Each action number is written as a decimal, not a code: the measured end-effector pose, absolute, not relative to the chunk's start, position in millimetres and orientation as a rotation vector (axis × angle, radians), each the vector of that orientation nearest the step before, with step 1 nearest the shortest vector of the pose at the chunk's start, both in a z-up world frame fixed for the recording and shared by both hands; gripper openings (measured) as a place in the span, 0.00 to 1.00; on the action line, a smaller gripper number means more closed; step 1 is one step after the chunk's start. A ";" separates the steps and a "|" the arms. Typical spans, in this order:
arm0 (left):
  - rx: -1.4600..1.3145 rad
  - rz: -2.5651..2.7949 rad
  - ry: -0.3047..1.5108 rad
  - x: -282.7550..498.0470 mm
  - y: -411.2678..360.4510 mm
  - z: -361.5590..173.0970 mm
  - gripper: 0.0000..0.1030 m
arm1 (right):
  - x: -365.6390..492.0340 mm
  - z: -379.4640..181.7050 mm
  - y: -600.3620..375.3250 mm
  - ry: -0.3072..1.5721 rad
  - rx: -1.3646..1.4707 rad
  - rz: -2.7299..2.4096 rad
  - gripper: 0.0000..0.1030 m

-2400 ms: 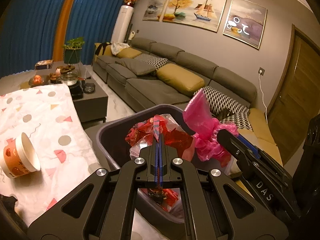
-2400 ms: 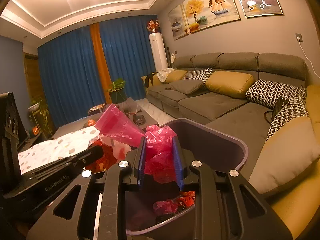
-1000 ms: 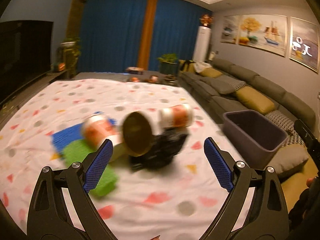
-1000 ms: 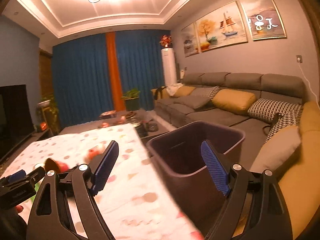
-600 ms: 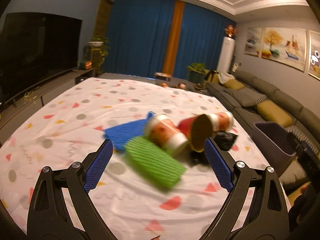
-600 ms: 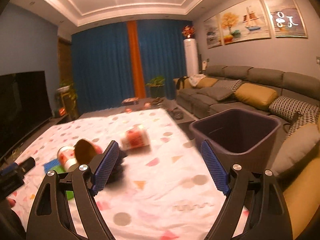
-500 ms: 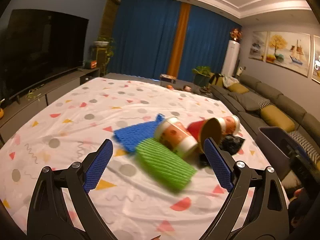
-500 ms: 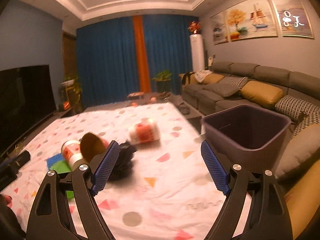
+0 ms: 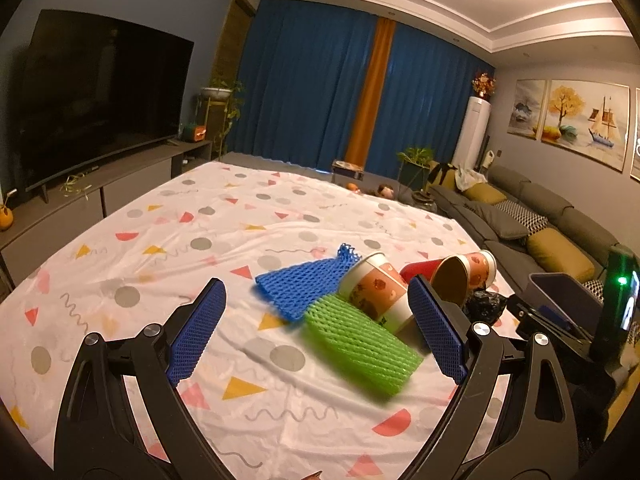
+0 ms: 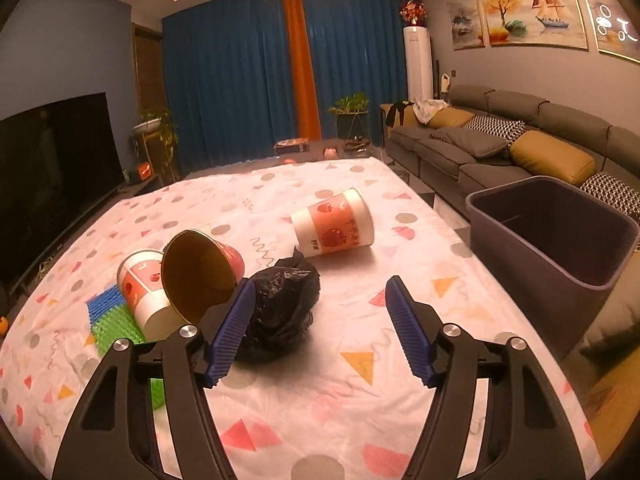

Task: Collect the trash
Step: 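Grasp the black plastic bag with the right tool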

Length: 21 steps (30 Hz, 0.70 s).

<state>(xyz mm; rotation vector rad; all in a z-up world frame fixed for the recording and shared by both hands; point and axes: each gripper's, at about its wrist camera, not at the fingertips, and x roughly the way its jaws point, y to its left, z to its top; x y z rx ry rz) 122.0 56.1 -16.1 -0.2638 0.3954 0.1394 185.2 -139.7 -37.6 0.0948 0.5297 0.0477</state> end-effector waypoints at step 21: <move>-0.254 0.109 0.408 134.4 56.4 -24.1 0.88 | 218.6 -58.0 -121.1 0.635 0.090 0.121 0.09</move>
